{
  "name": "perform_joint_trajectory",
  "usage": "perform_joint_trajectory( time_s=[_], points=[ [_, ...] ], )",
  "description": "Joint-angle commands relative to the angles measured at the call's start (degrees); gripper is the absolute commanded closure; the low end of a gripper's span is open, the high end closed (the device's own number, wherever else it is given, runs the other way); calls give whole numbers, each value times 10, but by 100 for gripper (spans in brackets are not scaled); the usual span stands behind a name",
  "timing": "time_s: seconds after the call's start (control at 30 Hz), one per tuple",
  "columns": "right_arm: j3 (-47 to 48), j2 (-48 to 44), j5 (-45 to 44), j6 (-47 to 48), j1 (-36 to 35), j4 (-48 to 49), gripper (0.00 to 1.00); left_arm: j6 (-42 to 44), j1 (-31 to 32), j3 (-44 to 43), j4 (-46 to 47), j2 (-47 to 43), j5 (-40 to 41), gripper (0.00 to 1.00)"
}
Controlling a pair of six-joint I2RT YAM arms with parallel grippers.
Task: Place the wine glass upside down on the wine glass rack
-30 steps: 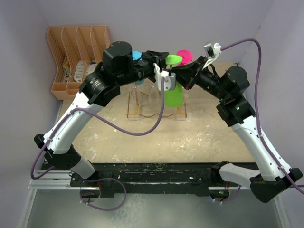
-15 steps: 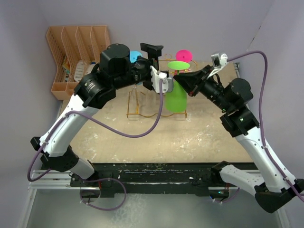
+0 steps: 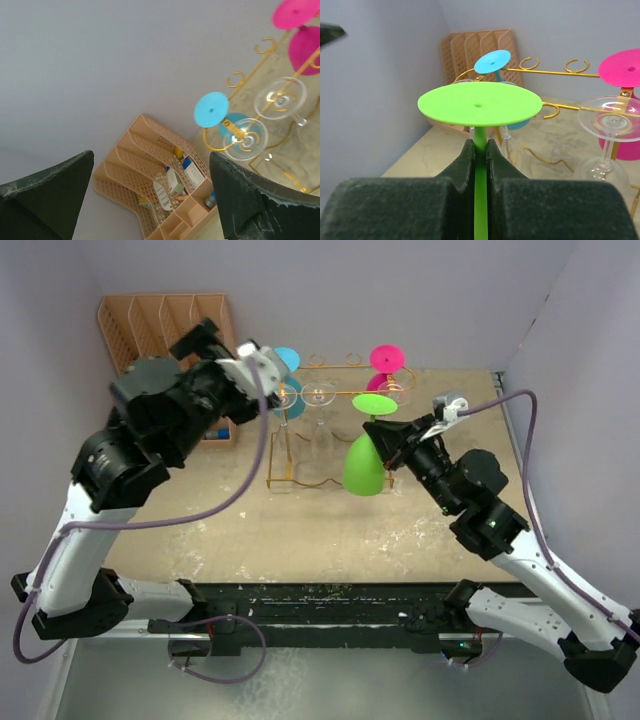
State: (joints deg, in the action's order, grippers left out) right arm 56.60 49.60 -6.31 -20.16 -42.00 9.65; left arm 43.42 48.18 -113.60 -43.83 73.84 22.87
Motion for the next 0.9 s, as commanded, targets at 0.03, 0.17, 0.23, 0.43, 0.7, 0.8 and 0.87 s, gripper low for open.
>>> perform_joint_trajectory(
  time_s=[0.03,0.17,0.23,0.43,0.7,0.8,0.87],
  points=[
    [0,78,-217,116,-94,84,100,-145,-55,-69,13,-17,42,1],
    [-10,128,-365,202,-158,175,100,-198,-70,-127,3,-5,76,1],
    [-14,145,-417,232,-172,208,100,-210,-69,-161,-14,-1,71,1],
    [-38,156,-471,290,-178,281,100,-231,-65,-241,-63,16,60,1],
    [-40,180,-445,295,-175,310,100,-257,-93,-278,-107,36,61,1],
    [-30,188,-426,270,-163,305,100,-262,-101,-287,-121,39,63,1],
    [-18,191,-407,248,-149,286,100,-263,-104,-291,-128,40,62,1]
  ],
)
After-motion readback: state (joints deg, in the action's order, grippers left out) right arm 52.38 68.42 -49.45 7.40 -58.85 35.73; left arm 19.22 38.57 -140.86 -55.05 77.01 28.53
